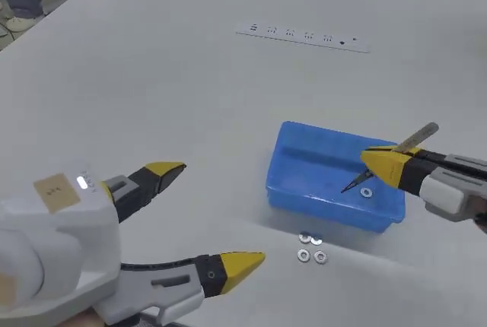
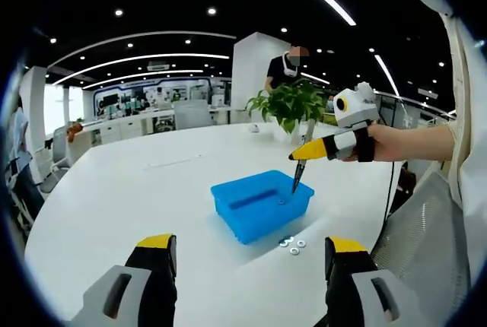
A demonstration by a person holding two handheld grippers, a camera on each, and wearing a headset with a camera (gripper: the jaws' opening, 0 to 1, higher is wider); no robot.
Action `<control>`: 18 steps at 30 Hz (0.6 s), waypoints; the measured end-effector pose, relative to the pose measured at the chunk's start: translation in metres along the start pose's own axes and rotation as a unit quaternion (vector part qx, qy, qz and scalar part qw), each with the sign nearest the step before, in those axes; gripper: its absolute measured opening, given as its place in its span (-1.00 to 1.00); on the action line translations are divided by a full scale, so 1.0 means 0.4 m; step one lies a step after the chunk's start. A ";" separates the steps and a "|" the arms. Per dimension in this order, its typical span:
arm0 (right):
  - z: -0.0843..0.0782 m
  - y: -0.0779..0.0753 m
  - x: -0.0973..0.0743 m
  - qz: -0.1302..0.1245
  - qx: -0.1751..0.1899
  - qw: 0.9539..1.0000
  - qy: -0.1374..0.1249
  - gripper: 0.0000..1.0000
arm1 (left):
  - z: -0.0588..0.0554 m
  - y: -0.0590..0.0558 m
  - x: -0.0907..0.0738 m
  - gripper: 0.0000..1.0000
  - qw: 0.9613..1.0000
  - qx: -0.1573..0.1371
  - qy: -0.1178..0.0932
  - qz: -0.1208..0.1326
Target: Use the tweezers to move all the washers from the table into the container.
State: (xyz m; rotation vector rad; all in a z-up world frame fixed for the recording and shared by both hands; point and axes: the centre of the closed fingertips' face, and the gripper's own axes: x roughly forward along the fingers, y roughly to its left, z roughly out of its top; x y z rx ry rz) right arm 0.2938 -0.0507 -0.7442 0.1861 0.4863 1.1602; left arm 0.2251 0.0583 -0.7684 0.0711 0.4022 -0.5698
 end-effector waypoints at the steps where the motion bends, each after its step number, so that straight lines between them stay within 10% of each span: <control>1: -0.013 0.008 0.003 0.002 0.002 1.000 0.006 -0.94 | 0.000 0.001 -0.001 0.62 1.000 0.001 0.000 0.001; 8: -0.138 0.016 0.027 0.002 0.020 0.998 0.059 -0.94 | 0.000 0.002 -0.002 0.61 1.000 -0.002 -0.002 0.001; 18: -0.195 -0.003 0.042 -0.010 0.027 0.996 0.082 -0.94 | -0.001 0.002 -0.002 0.61 1.000 -0.001 0.000 0.000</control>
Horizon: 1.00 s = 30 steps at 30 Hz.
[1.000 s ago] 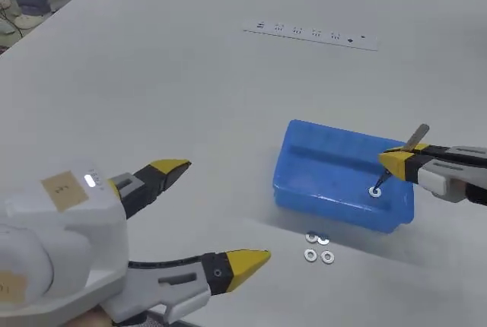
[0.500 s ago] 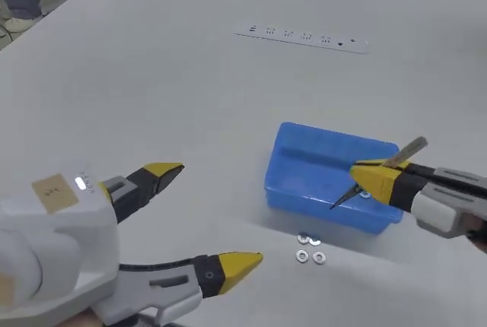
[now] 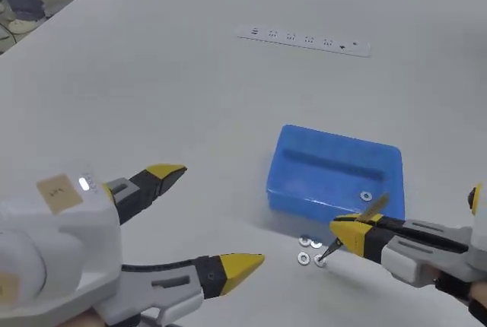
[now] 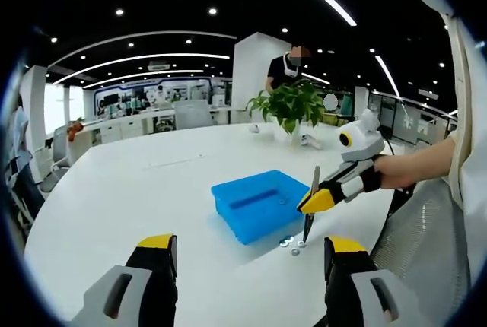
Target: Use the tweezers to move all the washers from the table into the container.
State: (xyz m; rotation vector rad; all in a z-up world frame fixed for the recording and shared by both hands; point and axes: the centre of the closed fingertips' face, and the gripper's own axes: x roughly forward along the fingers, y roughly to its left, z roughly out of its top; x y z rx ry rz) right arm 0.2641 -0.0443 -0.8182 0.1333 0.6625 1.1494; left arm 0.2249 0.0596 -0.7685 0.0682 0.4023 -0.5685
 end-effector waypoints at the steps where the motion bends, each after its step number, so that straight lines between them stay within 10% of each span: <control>1: -0.002 -0.001 0.003 -0.001 -0.003 1.000 0.001 -0.94 | 0.000 0.000 0.000 0.61 1.000 0.000 0.000 0.000; 10: -0.023 0.030 0.015 0.000 -0.094 0.995 0.037 -0.93 | -0.003 0.001 0.000 0.60 1.000 0.001 0.002 0.001; 18: -0.061 0.077 0.028 0.010 -0.266 0.960 0.092 -0.93 | -0.005 0.002 0.001 0.59 1.000 0.006 0.005 0.001; 23: -0.062 0.077 0.032 0.006 -0.303 0.948 0.101 -0.96 | -0.004 0.002 0.000 0.58 1.000 0.006 0.003 0.001; 30: -0.017 0.069 0.009 -0.006 -0.235 0.970 0.070 -0.96 | 0.004 0.004 -0.003 0.58 1.000 0.004 -0.004 0.004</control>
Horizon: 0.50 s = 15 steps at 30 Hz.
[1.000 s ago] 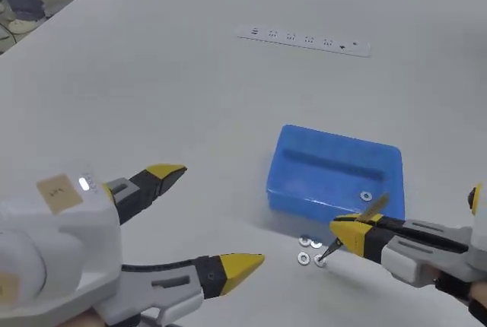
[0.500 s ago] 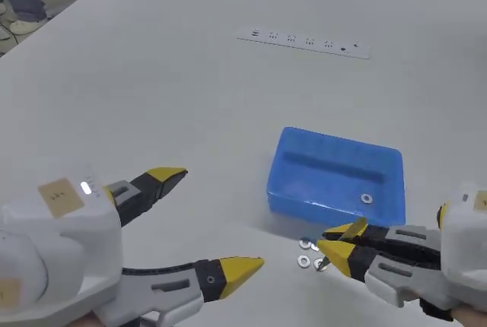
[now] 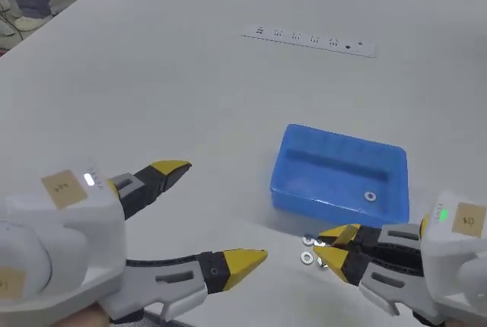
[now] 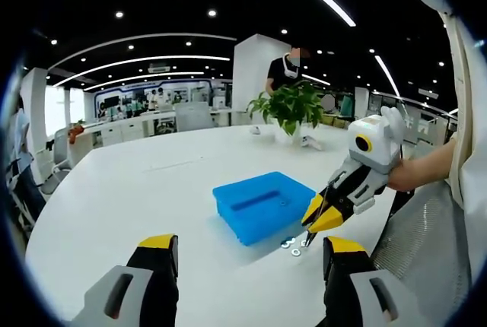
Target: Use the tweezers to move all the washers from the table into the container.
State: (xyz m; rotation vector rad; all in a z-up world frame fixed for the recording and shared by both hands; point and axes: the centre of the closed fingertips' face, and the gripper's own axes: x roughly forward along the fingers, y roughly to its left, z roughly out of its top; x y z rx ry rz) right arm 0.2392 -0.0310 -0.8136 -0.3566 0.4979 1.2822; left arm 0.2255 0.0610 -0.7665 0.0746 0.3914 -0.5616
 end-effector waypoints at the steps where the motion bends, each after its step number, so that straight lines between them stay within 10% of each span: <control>1: 0.010 -0.007 -0.008 -0.004 0.007 1.000 -0.005 -0.96 | 0.000 0.000 0.000 0.58 1.000 -0.001 0.000 0.000; 15: 0.155 -0.151 -0.097 -0.038 0.109 0.989 -0.095 -0.95 | 0.005 0.001 -0.002 0.57 1.000 -0.002 -0.006 0.000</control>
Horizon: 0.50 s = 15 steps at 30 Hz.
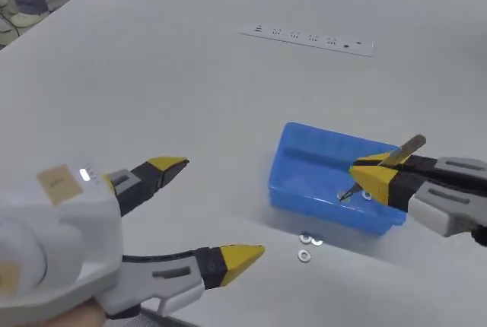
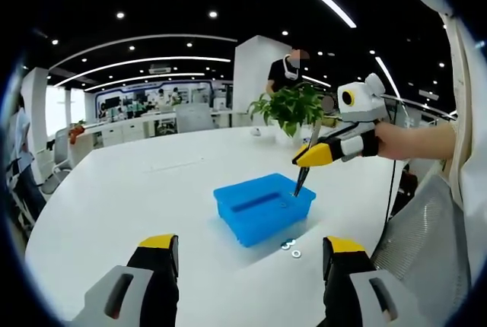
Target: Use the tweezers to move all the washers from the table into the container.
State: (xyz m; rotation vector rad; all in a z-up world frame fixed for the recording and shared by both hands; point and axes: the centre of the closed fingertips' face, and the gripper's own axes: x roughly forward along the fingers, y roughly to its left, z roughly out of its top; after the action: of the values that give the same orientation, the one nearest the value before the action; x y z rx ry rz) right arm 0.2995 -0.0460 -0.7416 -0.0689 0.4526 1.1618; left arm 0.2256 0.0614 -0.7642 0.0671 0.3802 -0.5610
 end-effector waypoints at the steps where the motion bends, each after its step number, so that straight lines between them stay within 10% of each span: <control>1: 0.001 -0.012 0.001 -0.005 0.005 1.000 0.000 -0.95 | 0.000 0.001 0.000 0.57 1.000 0.000 0.000 0.001; 15: -0.047 -0.168 0.053 -0.054 0.104 0.993 0.034 -0.95 | 0.001 0.004 -0.002 0.56 1.000 0.002 -0.001 0.005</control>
State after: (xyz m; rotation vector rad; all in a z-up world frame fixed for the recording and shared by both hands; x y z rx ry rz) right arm 0.3605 -0.0602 -0.7785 0.0479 0.6201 1.0025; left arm 0.2258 0.0631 -0.7637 0.0723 0.3773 -0.5529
